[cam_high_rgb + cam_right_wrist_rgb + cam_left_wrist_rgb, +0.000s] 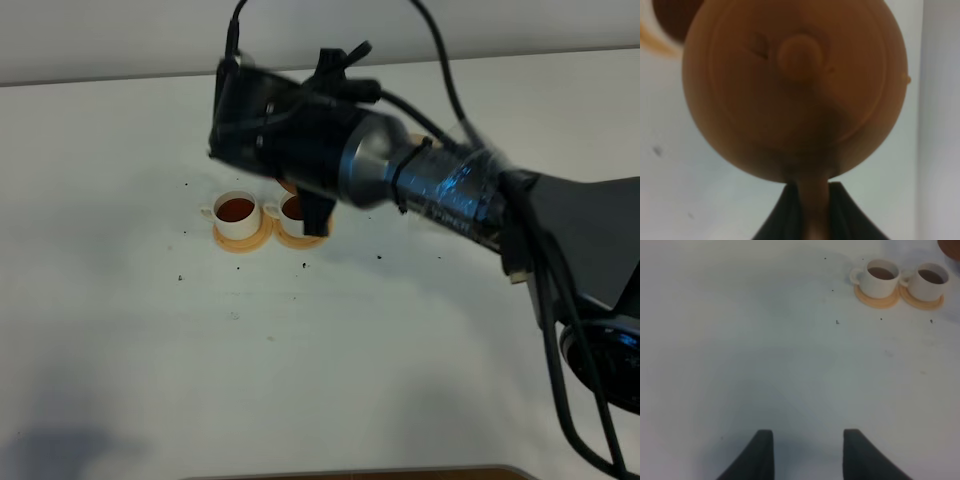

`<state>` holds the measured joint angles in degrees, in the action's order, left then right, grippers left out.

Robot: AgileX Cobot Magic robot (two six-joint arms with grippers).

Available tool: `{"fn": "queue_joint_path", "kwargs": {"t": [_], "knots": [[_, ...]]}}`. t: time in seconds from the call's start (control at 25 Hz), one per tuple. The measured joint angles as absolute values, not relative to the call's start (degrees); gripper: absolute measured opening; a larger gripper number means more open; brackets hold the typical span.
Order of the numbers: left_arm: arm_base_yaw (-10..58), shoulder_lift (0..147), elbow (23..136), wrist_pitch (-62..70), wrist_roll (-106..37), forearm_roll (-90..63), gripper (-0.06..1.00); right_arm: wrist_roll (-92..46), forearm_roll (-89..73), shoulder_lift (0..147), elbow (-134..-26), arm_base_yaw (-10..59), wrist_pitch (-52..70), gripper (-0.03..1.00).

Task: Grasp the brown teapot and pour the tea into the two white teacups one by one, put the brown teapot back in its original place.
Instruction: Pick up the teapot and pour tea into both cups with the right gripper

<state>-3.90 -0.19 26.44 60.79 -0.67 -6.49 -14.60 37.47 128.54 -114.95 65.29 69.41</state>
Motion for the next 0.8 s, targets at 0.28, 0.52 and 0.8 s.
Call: {"fn": "queue_joint_path", "kwargs": {"t": [0.28, 0.52, 0.8], "knots": [[-3.9, -0.19, 26.44, 60.79, -0.67, -6.49, 0.37, -13.66, 19.63, 125.2, -117.56, 60.23, 69.95, 0.12], [-3.9, -0.19, 26.44, 60.79, -0.67, -6.49, 0.37, -13.4, 10.97, 123.36, -117.56, 57.35, 70.09, 0.13], [-3.9, -0.19, 26.44, 60.79, -0.67, -6.49, 0.37, -13.35, 7.79, 121.69, -113.74, 57.18, 69.96, 0.13]]}}
